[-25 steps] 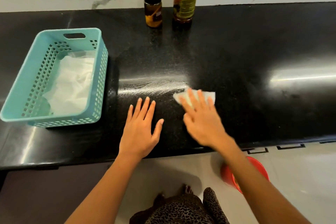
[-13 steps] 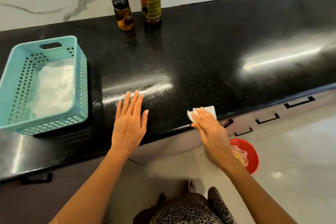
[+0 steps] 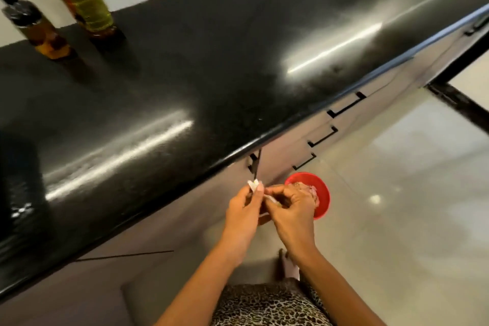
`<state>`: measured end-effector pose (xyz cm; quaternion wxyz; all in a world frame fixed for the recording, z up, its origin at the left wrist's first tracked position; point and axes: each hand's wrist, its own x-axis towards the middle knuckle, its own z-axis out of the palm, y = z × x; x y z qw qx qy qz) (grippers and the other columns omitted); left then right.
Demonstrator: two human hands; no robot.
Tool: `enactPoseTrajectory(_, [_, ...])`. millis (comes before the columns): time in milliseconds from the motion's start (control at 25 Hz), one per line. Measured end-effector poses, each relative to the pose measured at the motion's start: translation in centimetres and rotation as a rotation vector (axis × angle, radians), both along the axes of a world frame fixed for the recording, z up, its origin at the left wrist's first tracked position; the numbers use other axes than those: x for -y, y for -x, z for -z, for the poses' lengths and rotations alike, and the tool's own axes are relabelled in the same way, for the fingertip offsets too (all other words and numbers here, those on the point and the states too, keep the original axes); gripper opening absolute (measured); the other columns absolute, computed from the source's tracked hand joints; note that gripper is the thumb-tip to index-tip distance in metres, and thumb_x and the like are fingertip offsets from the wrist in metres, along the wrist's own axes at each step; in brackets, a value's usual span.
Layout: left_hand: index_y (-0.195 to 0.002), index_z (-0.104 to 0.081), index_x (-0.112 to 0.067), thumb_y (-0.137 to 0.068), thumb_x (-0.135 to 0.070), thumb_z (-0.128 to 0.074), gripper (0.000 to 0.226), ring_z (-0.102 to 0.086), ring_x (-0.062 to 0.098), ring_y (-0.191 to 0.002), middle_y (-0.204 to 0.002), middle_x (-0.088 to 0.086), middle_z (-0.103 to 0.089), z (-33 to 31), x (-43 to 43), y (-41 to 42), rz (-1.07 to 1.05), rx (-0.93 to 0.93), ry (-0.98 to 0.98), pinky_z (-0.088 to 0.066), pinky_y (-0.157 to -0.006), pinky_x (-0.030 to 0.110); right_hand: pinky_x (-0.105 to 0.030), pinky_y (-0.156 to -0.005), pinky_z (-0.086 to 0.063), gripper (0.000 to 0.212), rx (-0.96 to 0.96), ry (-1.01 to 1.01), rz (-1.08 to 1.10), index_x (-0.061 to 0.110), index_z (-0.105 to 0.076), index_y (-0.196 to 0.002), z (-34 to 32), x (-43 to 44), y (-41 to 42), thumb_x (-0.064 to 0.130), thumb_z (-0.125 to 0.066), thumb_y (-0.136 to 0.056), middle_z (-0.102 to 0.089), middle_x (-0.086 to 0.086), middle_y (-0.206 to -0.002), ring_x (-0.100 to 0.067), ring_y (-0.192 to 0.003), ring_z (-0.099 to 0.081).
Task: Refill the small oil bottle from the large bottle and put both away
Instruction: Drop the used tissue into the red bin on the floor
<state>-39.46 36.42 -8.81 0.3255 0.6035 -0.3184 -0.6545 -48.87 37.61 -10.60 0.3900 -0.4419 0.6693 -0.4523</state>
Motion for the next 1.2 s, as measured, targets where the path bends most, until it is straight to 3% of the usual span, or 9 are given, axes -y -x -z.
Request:
enactPoseTrajectory(240, [-0.100, -0.065, -0.003, -0.092, -0.004, -0.051, 0.016, -0.061, 0.014, -0.071, -0.079, 0.005, -0.064, 5.6, 3.0, 10.1, -0.021, 0.050, -0.226, -0.053, -0.055, 0.015, 0.004, -0.077, -0.033, 0.025, -0.138, -0.209, -0.122, 0.016, -0.073, -0.098, 4.8, 0.0, 10.1, 0.005, -0.069, -0.076, -0.058, 0.016, -0.095, 0.013, -0.085, -0.051])
enactPoseTrajectory(360, [-0.089, -0.064, -0.002, -0.084, 0.003, -0.060, 0.008, -0.062, 0.005, -0.049, -0.071, 0.006, -0.062, 9.0, 4.3, 13.9, -0.007, 0.101, -0.301, -0.051, -0.050, 0.012, -0.009, -0.082, -0.043, 0.026, -0.120, -0.317, -0.059, 0.010, -0.072, -0.101, 8.3, 0.2, 13.7, 0.000, -0.069, -0.077, -0.060, 0.009, -0.097, -0.003, -0.089, -0.055])
enactPoseTrajectory(480, [-0.072, -0.058, -0.003, -0.075, 0.008, -0.068, 0.015, -0.057, 0.001, -0.039, -0.062, 0.005, -0.062, 13.4, 5.9, 17.6, -0.023, 0.117, -0.373, -0.051, -0.048, 0.011, -0.019, -0.077, -0.052, 0.020, 0.008, -0.437, 0.200, 0.005, -0.074, -0.091, 13.3, 1.4, 17.0, -0.003, -0.073, -0.073, -0.065, 0.003, -0.085, -0.009, -0.078, -0.061])
enactPoseTrajectory(600, [-0.079, -0.059, -0.003, -0.076, 0.003, -0.069, 0.012, -0.056, 0.001, -0.037, -0.047, -0.004, -0.062, 17.9, 7.8, 19.8, 0.008, 0.145, -0.412, -0.048, -0.044, 0.011, -0.027, -0.071, -0.057, 0.022, 0.141, -0.561, 0.382, 0.007, -0.072, -0.093, 19.6, 3.0, 19.6, 0.002, -0.076, -0.072, -0.070, -0.005, -0.087, -0.017, -0.071, -0.065])
enactPoseTrajectory(680, [-0.090, -0.060, -0.007, -0.079, -0.005, -0.069, 0.014, -0.060, 0.005, -0.047, -0.063, 0.004, -0.066, 20.9, 8.9, 20.5, 0.050, 0.210, -0.413, -0.050, -0.045, 0.014, -0.039, -0.067, -0.058, 0.024, 0.208, -0.640, 0.488, 0.006, -0.069, -0.095, 24.1, 4.2, 21.1, 0.004, -0.077, -0.072, -0.070, -0.010, -0.090, -0.025, -0.069, -0.065])
enactPoseTrajectory(800, [-0.090, -0.062, -0.012, -0.084, -0.011, -0.065, 0.007, -0.061, 0.018, -0.074, -0.084, 0.009, -0.063, 23.9, 9.9, 20.7, 0.103, 0.321, -0.405, -0.053, -0.057, 0.023, -0.041, -0.074, -0.056, 0.029, 0.246, -0.703, 0.568, 0.000, -0.067, -0.097, 29.2, 5.8, 22.3, 0.001, -0.078, -0.069, -0.066, -0.014, -0.086, -0.027, -0.075, -0.062])
enactPoseTrajectory(960, [-0.098, -0.065, -0.007, -0.088, -0.011, -0.057, 0.014, -0.059, 0.022, -0.077, -0.084, 0.008, -0.063, 25.5, 11.0, 20.8, 0.109, 0.381, -0.398, -0.052, -0.067, 0.030, -0.022, -0.076, -0.052, 0.037, 0.131, -0.713, 0.435, 0.002, -0.063, -0.111, 31.7, 8.0, 22.8, 0.008, -0.073, -0.076, -0.065, -0.010, -0.097, -0.021, -0.088, -0.062])
enactPoseTrajectory(1080, [-0.102, -0.065, -0.008, -0.087, -0.014, -0.057, 0.018, -0.063, 0.024, -0.086, -0.094, 0.010, -0.066, 25.7, 11.2, 20.8, 0.167, 0.396, -0.376, -0.052, -0.069, 0.030, -0.031, -0.094, -0.046, 0.034, -0.007, -0.742, 0.267, 0.002, -0.060, -0.117, 31.5, 8.4, 22.9, 0.007, -0.062, -0.084, -0.062, -0.011, -0.120, -0.025, -0.110, -0.057])
enactPoseTrajectory(1200, [-0.100, -0.065, -0.011, -0.088, -0.017, -0.056, 0.017, -0.064, 0.026, -0.091, -0.099, 0.010, -0.067, 25.0, 10.8, 20.8, 0.192, 0.405, -0.353, -0.052, -0.071, 0.030, -0.029, -0.092, -0.047, 0.028, -0.035, -0.771, 0.202, 0.003, -0.062, -0.113, 30.5, 7.5, 22.9, 0.004, -0.056, -0.086, -0.062, -0.012, -0.121, -0.026, -0.110, -0.057])
